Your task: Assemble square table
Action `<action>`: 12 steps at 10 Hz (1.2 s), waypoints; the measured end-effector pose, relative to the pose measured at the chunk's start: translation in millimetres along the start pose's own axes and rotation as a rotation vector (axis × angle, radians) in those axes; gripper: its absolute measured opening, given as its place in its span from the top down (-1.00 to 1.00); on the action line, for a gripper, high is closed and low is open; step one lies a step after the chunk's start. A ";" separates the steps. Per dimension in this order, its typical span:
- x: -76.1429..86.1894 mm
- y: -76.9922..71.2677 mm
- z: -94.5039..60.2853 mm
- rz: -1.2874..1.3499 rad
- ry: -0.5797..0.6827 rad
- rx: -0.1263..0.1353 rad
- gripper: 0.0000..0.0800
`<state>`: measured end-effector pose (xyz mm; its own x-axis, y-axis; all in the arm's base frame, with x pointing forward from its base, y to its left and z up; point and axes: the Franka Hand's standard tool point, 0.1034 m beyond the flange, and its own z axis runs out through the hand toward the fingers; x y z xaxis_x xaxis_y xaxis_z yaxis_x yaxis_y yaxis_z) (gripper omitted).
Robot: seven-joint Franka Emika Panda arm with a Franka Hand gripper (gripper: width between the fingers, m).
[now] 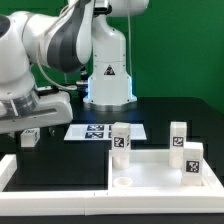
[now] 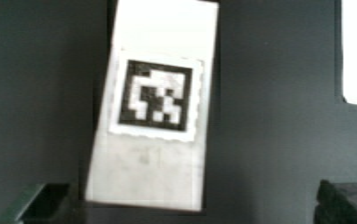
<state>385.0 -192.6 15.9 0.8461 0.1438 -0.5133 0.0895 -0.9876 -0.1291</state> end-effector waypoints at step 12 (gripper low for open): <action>-19.3 14.4 18.7 0.106 -0.420 0.049 -0.62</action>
Offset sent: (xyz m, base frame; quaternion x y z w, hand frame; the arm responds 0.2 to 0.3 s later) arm -0.0060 -0.0351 0.0079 -0.0197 -0.2322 0.0282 0.9721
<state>360.1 -208.4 8.1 0.5609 0.0649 -0.8254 -0.0199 -0.9956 -0.0918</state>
